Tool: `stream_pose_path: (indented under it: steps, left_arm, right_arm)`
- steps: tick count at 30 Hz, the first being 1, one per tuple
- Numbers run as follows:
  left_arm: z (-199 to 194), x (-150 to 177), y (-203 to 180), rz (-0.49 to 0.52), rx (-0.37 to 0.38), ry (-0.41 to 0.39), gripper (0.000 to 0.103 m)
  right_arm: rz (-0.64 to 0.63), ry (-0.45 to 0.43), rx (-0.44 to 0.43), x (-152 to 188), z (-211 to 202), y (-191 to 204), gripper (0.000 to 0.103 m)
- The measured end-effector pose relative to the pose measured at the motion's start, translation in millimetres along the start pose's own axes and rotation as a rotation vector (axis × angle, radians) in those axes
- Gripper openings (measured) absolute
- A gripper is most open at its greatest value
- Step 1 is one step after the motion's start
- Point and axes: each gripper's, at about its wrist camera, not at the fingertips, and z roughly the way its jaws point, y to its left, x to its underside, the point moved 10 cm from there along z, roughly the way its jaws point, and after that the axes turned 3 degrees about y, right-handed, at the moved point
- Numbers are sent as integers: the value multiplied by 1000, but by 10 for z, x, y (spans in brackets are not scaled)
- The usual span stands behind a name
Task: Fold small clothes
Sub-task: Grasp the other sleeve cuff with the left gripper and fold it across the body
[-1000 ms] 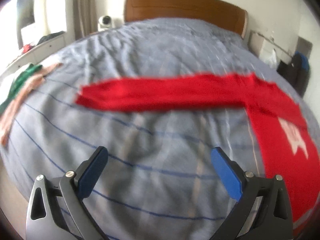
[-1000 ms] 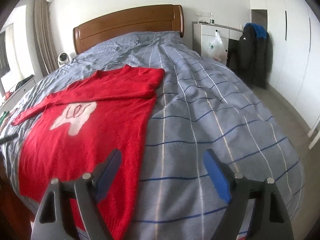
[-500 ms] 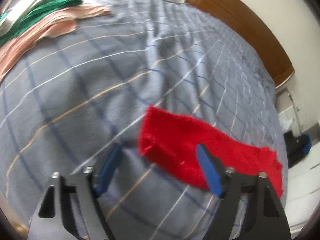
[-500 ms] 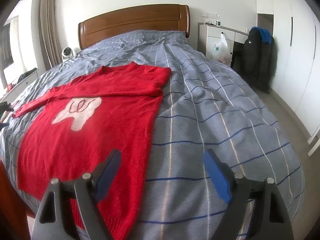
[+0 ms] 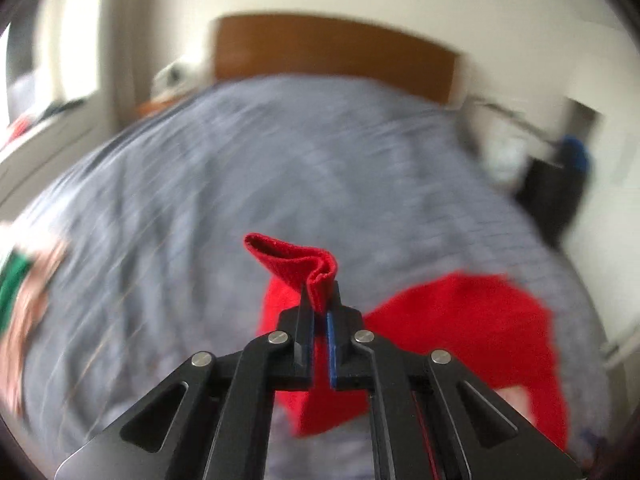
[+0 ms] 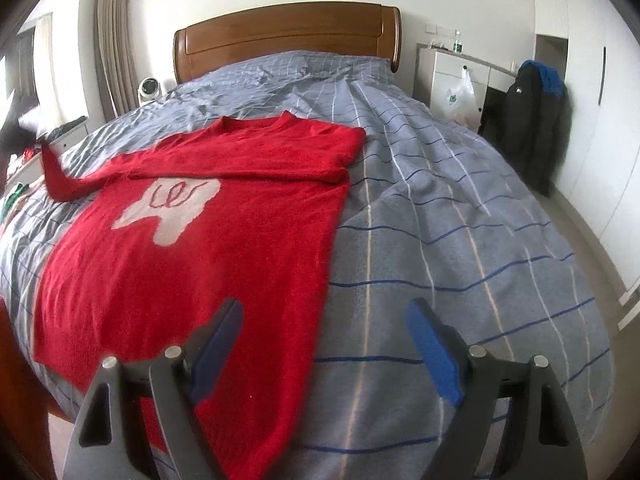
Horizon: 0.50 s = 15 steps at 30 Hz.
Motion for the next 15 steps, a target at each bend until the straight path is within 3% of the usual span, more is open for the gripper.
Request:
stream_pose_path:
  steps: [4,6,8,9,10,12,15]
  left_arm:
    - [-8,-244,-1235,136,146,-36,3]
    - [53,-166,-1832,188,211,-41,3]
    - [132,-17,-2196,202,265,-31,4]
    - [223,137,-2410,214,290,-8,13]
    - [319,307,-2560,234,307,34,45]
    - [483,637,-2647,267,285,113,81]
    - [460,1057,-2485,321,303,130,80]
  right_arm:
    - [25,-21,-17,-18,-65,-47,83]
    - [51,-33,-24,-24,-101,-99,83]
    - [87,-39,-34,-26,-118,-168,83]
    - [103,-41,-37,-28,-121,-199,83]
    - [128,-44,-41,-29,-125,-247,83]
    - [161,-48,-48,-32,-135,-312,83]
    - [218,-61,-62,-28,-169,-430,83]
